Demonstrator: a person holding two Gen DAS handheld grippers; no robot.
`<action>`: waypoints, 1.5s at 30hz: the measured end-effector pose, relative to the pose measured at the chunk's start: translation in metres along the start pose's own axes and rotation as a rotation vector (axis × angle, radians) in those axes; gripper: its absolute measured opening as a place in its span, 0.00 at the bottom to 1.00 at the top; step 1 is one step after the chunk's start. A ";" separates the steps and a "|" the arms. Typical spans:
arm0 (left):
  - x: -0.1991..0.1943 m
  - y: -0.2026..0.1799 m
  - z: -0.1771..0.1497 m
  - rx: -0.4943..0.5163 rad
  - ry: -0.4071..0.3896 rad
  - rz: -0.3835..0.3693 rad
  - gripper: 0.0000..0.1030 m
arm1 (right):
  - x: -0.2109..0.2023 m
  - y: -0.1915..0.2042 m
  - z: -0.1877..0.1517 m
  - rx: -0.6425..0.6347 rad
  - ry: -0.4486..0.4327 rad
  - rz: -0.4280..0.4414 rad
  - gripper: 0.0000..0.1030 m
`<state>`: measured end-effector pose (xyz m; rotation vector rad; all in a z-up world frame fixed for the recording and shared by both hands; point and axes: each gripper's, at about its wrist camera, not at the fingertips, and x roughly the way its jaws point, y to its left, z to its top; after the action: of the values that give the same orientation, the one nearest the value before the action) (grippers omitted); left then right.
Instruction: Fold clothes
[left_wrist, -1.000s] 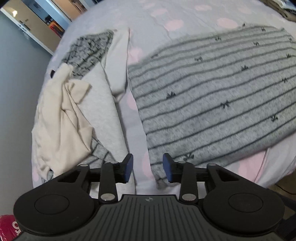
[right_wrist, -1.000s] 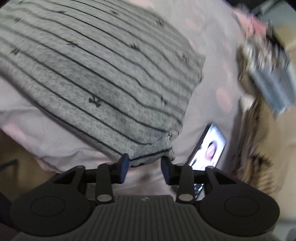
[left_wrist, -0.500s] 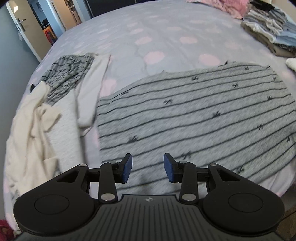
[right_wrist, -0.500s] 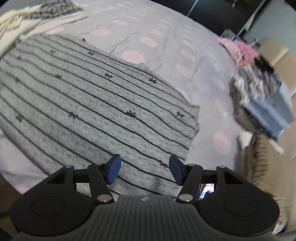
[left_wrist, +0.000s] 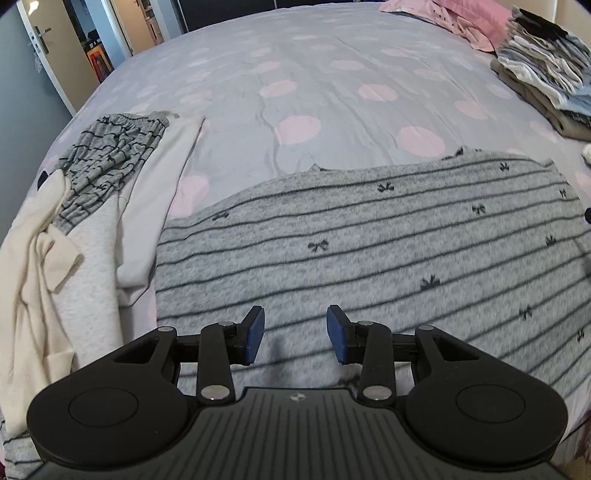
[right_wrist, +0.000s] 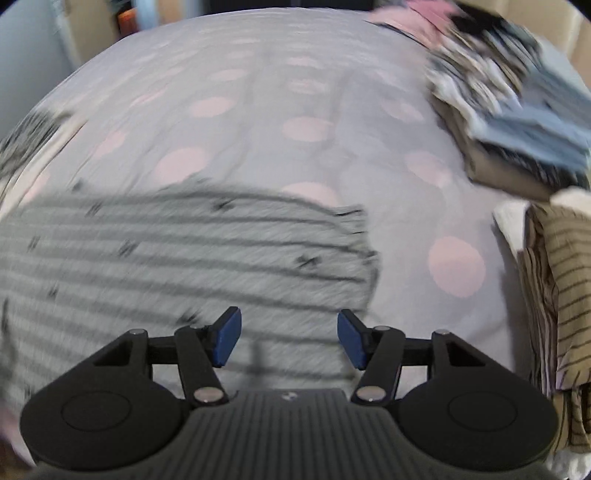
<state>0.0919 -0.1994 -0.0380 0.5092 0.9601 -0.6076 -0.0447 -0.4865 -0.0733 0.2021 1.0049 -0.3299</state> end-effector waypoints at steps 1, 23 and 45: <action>0.003 0.000 0.002 0.000 0.000 -0.002 0.34 | 0.005 -0.010 0.006 0.044 0.005 0.003 0.59; 0.015 0.013 0.012 0.011 -0.008 0.010 0.34 | 0.058 -0.049 0.019 0.311 0.131 0.117 0.10; -0.030 0.097 -0.027 -0.147 -0.186 -0.162 0.05 | -0.062 0.124 0.082 0.255 0.050 0.682 0.08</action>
<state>0.1286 -0.1043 -0.0125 0.2403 0.8663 -0.7110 0.0342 -0.3853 0.0242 0.7645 0.8826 0.1741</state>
